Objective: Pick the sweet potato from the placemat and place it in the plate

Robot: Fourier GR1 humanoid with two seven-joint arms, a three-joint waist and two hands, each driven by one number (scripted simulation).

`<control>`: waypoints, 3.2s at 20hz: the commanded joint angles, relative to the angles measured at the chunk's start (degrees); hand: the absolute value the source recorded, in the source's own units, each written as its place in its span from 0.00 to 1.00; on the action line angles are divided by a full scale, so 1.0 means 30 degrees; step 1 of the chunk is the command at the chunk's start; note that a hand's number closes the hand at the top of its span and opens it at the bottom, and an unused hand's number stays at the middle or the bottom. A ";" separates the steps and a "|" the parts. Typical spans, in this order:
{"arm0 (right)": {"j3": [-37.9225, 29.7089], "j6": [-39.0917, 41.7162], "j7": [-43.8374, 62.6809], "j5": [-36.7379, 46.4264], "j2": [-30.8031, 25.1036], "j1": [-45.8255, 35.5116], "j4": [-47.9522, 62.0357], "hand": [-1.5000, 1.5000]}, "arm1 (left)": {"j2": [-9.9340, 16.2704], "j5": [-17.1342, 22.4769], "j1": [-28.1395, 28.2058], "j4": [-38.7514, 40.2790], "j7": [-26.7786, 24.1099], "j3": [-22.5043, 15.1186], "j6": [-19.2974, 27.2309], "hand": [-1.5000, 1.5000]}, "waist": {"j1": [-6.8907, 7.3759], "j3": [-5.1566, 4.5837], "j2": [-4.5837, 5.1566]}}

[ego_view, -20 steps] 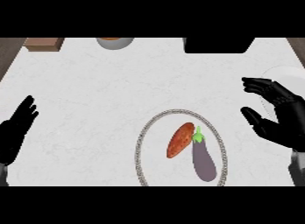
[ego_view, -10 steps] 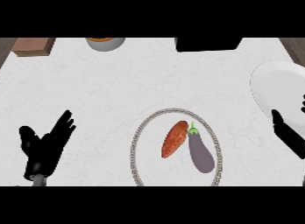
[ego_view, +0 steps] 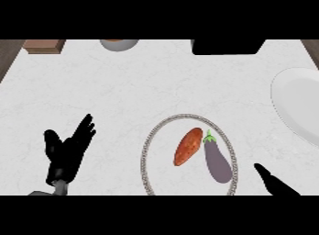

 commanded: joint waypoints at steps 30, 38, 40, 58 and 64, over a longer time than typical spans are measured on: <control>0.7131 0.8211 1.7697 0.7705 0.2925 -0.9560 0.5738 0.00 | -0.0879 -0.1148 0.0563 0.0136 -0.0369 0.1278 -0.1454 0.50 | 0.0283 0.0050 0.0006; 0.8294 0.7024 1.8672 0.8947 0.2928 -0.9863 0.8399 0.00 | -0.1138 -0.1495 0.0495 -0.0103 0.0172 0.1336 -0.1619 0.50 | 0.0302 0.0049 0.0012; 0.6905 0.8652 1.7631 0.9138 0.2888 -0.8710 0.7345 0.00 | -0.0881 -0.1252 0.1303 -0.1202 0.0648 0.1418 -0.1808 0.50 | 0.0228 0.0052 -0.0021; 0.7917 0.7276 1.5799 0.6012 0.2928 -1.2857 1.4751 1.00 | -0.2620 -0.2905 -0.0527 0.0250 0.1034 0.1482 -0.1519 0.50 | 0.0296 0.0054 0.0020; 0.8289 0.7401 1.5868 0.8076 0.2928 -1.1563 1.3371 1.00 | -0.1874 -0.2164 -0.0221 -0.0315 0.1368 0.3003 -0.2641 0.50 | 0.0227 0.0051 -0.0004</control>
